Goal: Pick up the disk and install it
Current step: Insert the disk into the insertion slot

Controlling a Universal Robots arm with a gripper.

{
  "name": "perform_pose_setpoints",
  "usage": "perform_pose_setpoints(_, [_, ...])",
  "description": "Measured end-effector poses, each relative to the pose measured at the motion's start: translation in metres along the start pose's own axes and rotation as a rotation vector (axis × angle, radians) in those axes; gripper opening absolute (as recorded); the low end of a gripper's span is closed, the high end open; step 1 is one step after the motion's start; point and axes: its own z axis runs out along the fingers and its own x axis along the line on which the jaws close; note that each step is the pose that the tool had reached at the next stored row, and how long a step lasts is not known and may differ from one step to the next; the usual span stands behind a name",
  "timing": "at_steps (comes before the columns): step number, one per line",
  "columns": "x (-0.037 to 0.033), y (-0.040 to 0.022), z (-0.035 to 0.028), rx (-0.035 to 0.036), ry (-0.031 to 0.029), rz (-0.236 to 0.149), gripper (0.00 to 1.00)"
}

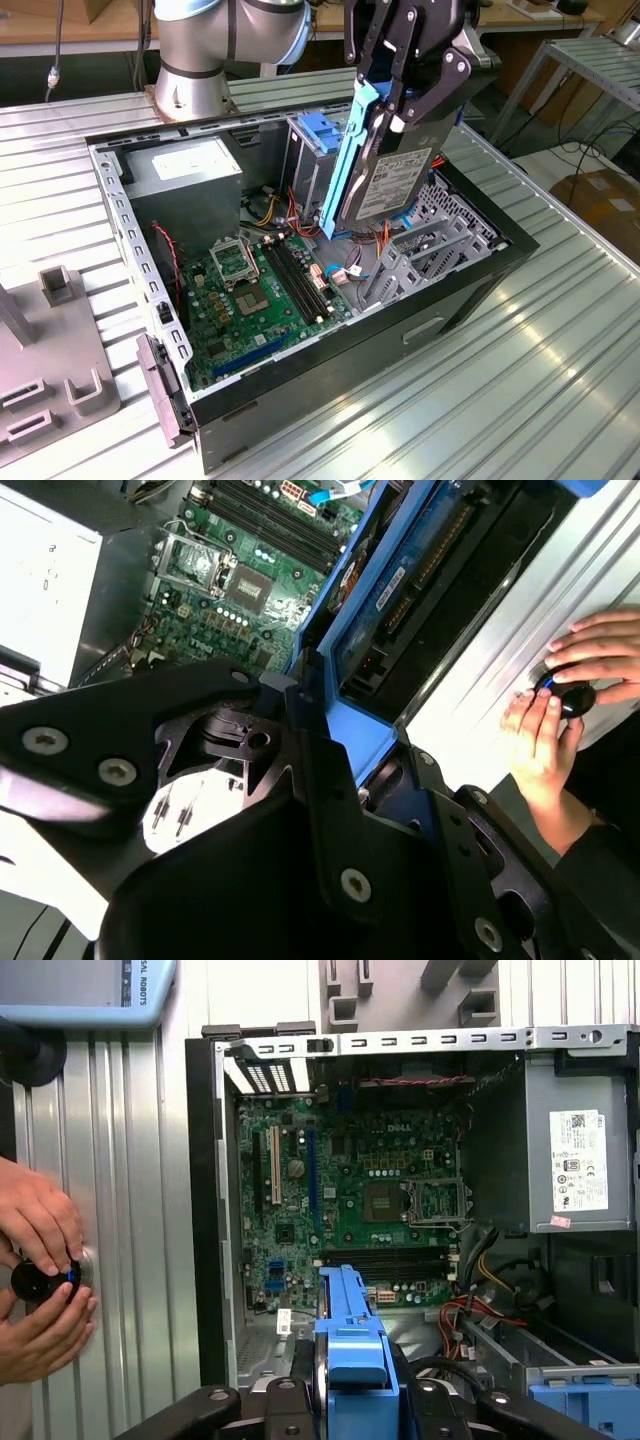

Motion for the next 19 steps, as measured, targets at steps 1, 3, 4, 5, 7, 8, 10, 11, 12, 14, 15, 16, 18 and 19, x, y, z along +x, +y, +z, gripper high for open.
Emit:
perform_pose_setpoints(1, [0.0001,-0.0013,0.0001,-0.0001,0.0002,0.0,0.37])
perform_pose_setpoints(3, [0.0005,-0.004,0.0005,-0.0001,0.0002,0.0,0.37])
perform_pose_setpoints(4, [0.0011,-0.0055,0.0008,0.0,-0.0001,0.0,0.37])
perform_pose_setpoints(5, [0.002,-0.0066,0.001,0.0,0.0,0.0,0.37])
perform_pose_setpoints(7, [0.0057,-0.0084,0.0014,0.0,0.0,0.0,0.37])
perform_pose_setpoints(8, [0.008,-0.0092,0.0016,0.0,0.0,0.0,0.37])
perform_pose_setpoints(10, [0.0119,-0.0117,0.0022,-0.0001,0.0001,0.0,0.37])
perform_pose_setpoints(11, [0.0128,-0.0135,0.0025,-0.0002,0.0001,0.0,0.37])
perform_pose_setpoints(12, [0.0134,-0.0162,0.0029,-0.0004,-0.0001,0.0,0.37])
perform_pose_setpoints(14, [0.014,-0.0232,0.0037,-0.0009,-0.0001,0.0,0.37])
perform_pose_setpoints(15, [0.0145,-0.027,0.004,-0.0014,0.0002,0.0,0.37])
perform_pose_setpoints(16, [0.0149,-0.0308,0.0044,-0.0018,0.0003,0.0,0.37])
perform_pose_setpoints(18, [0.0157,-0.0391,0.0055,-0.0028,0.0001,0.0,0.37])
perform_pose_setpoints(19, [0.0162,-0.0464,0.0063,-0.0037,0.0002,0.0,0.37])
